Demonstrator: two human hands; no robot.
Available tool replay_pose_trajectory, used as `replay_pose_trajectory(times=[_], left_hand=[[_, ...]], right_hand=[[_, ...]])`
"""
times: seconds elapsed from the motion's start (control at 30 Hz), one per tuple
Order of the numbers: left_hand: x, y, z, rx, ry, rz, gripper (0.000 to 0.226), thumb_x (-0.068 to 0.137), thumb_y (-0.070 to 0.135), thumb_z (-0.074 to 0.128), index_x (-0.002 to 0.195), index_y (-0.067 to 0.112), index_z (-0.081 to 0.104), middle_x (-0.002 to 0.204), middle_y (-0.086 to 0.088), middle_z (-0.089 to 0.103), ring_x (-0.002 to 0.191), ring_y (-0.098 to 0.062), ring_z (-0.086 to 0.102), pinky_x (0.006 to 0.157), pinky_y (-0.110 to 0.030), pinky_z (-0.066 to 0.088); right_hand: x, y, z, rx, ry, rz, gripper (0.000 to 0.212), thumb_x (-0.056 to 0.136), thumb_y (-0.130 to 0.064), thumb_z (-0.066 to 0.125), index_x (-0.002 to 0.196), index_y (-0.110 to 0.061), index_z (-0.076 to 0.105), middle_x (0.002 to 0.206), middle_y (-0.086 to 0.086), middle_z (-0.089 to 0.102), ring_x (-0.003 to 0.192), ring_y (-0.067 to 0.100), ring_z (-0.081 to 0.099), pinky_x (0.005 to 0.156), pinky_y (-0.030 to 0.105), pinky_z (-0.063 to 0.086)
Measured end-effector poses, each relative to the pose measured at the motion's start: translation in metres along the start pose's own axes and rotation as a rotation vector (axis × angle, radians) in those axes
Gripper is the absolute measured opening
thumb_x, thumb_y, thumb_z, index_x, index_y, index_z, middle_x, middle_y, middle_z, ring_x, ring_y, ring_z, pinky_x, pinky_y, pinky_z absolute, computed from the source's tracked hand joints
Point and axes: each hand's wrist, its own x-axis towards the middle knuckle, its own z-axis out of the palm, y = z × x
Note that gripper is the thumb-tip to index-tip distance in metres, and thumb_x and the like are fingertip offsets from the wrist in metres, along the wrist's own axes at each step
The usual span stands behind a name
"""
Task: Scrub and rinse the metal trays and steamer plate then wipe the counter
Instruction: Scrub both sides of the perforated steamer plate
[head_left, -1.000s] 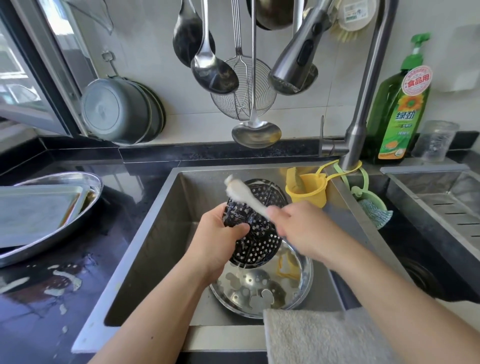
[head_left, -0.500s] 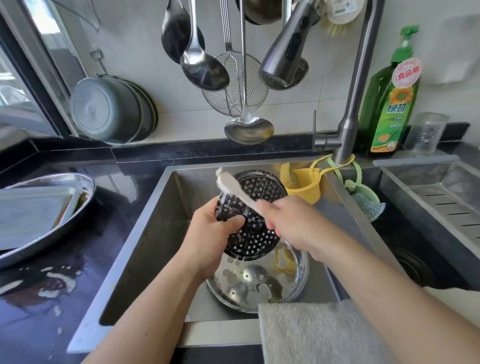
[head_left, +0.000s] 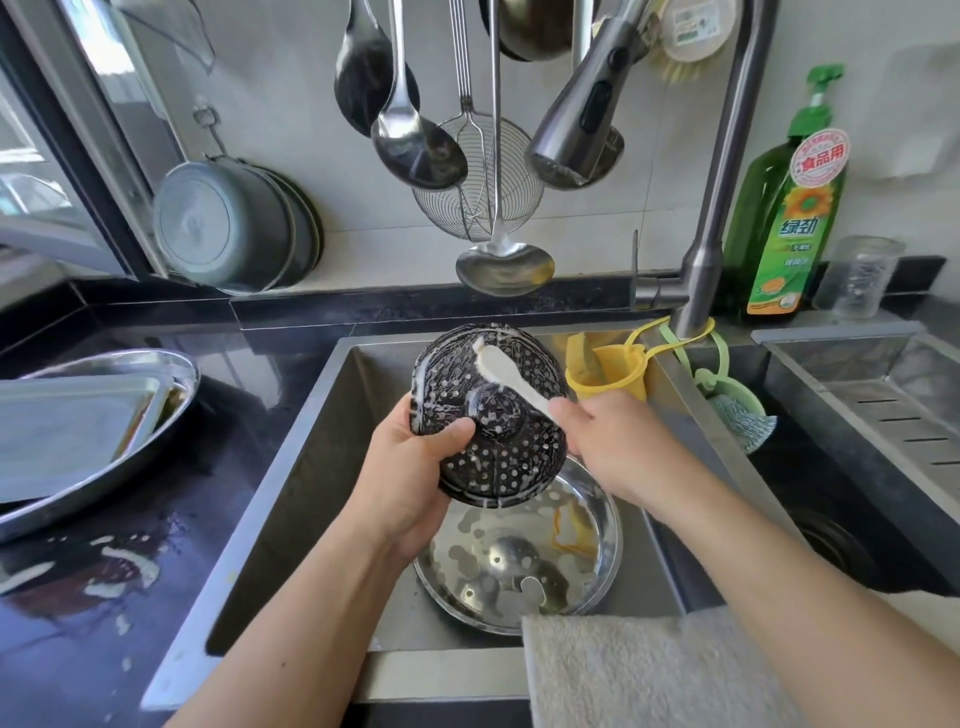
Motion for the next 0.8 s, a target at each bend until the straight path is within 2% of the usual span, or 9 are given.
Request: replay_pose_trajectory(times=[0.1,0.27,0.37,0.5,0.57,0.7,0.8], left_hand=[[-0.001,-0.002,0.002,0.012,0.018,0.017,0.044,0.094,-0.018,0.05,0.128,0.007,0.064,0.121,-0.02,0.074,0.116,-0.039,0.069,0.095,-0.053,0.057],[0.0,-0.001,0.002,0.03,0.071,0.092,0.041,0.097,-0.015,0.051,0.126,0.008,0.065,0.12,-0.019,0.074,0.116,-0.038,0.07,0.104,-0.059,0.052],[0.0,-0.001,0.002,-0.004,0.066,0.102,0.036,0.101,-0.009,0.049,0.13,0.007,0.064,0.123,-0.019,0.073,0.118,-0.038,0.069,0.107,-0.059,0.05],[-0.001,0.0,0.007,-0.047,0.011,0.061,0.033,0.11,0.005,0.04,0.138,0.005,0.058,0.13,-0.018,0.07,0.124,-0.033,0.067,0.11,-0.053,0.048],[-0.002,-0.001,0.01,-0.059,0.001,0.059,0.034,0.111,0.006,0.038,0.138,0.004,0.057,0.13,-0.019,0.07,0.124,-0.033,0.066,0.111,-0.053,0.048],[-0.004,0.006,0.008,-0.185,0.064,0.084,0.032,0.111,0.01,0.039,0.139,0.006,0.056,0.129,-0.017,0.071,0.121,-0.033,0.068,0.106,-0.054,0.051],[0.0,0.016,0.0,-0.304,0.122,0.113,0.034,0.111,0.009,0.037,0.142,0.007,0.052,0.129,-0.016,0.071,0.119,-0.031,0.07,0.094,-0.048,0.058]], right_hand=[[-0.004,-0.002,0.005,-0.04,-0.058,-0.041,0.052,0.105,-0.047,0.041,0.069,-0.012,0.056,0.06,0.002,0.049,0.058,0.021,0.045,0.059,0.032,0.034],[0.001,0.001,0.002,0.004,0.007,0.016,0.055,0.105,-0.049,0.04,0.071,-0.01,0.058,0.06,0.002,0.049,0.059,0.023,0.046,0.06,0.033,0.037],[-0.007,-0.002,0.01,-0.012,-0.07,-0.025,0.055,0.104,-0.05,0.043,0.065,-0.013,0.055,0.053,-0.002,0.046,0.053,0.02,0.044,0.057,0.032,0.034],[-0.001,-0.005,0.015,-0.021,0.05,-0.034,0.058,0.104,-0.052,0.042,0.07,-0.008,0.06,0.064,0.006,0.059,0.065,0.028,0.057,0.068,0.04,0.05],[0.0,-0.005,0.019,-0.031,0.053,-0.048,0.058,0.104,-0.051,0.04,0.07,-0.008,0.06,0.066,0.007,0.059,0.068,0.029,0.057,0.069,0.039,0.05],[-0.005,-0.001,0.023,-0.106,-0.051,-0.042,0.055,0.105,-0.052,0.039,0.07,-0.014,0.059,0.066,0.004,0.058,0.067,0.027,0.056,0.066,0.037,0.046],[0.002,0.005,0.011,-0.114,-0.031,0.019,0.054,0.106,-0.05,0.039,0.073,-0.013,0.06,0.065,0.003,0.055,0.063,0.023,0.051,0.06,0.034,0.039]])
